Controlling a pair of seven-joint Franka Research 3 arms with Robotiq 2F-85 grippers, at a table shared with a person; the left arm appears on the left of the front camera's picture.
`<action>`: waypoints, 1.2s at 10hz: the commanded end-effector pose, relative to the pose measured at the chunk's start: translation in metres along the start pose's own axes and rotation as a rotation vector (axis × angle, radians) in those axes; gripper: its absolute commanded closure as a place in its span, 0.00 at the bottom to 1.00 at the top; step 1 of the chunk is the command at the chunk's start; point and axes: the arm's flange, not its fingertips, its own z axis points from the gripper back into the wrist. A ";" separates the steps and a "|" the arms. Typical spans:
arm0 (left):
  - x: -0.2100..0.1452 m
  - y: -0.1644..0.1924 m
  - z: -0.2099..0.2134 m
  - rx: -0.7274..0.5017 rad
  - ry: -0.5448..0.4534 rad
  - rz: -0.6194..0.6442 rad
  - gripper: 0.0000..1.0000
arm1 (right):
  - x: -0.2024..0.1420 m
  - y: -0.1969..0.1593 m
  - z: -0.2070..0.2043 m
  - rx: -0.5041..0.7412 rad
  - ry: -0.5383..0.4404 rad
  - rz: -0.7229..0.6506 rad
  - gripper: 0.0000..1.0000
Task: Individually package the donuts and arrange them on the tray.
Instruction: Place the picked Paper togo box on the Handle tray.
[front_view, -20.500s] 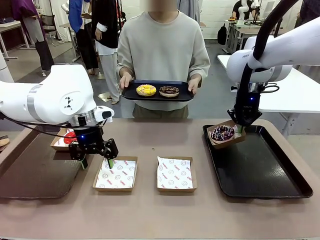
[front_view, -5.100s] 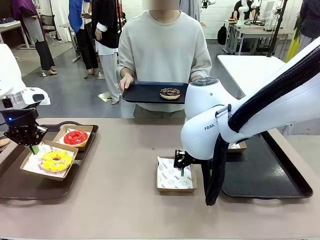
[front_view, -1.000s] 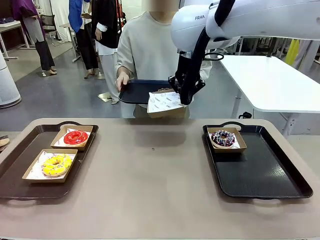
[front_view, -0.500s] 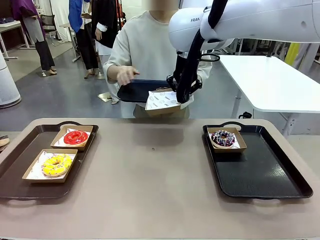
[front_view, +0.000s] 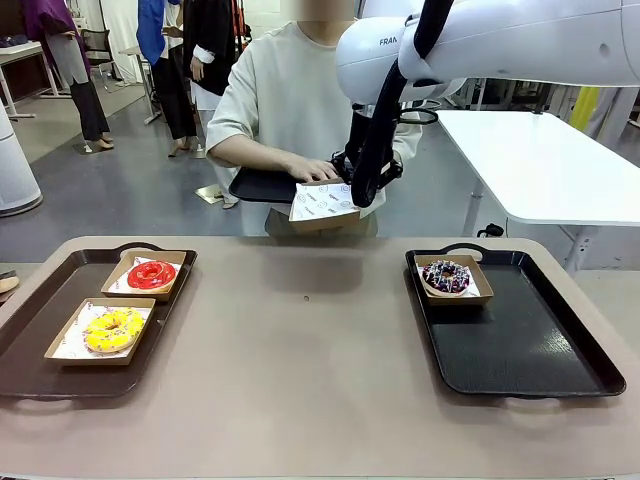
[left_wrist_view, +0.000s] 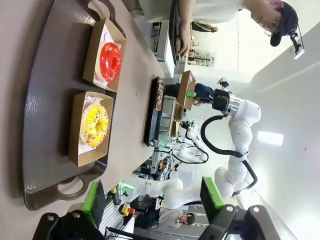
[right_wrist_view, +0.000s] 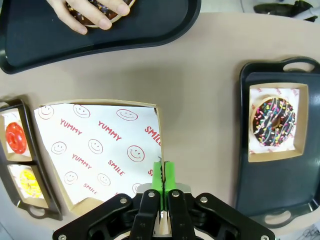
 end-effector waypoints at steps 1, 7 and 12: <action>0.001 -0.005 0.003 -0.004 0.010 0.014 0.00 | 0.000 -0.002 0.002 0.000 -0.002 -0.002 1.00; 0.001 -0.005 0.003 -0.004 0.010 0.014 0.00 | 0.000 -0.002 0.002 0.000 -0.002 -0.002 1.00; 0.001 -0.005 0.003 -0.004 0.010 0.014 0.00 | 0.000 -0.002 0.002 0.000 -0.002 -0.002 1.00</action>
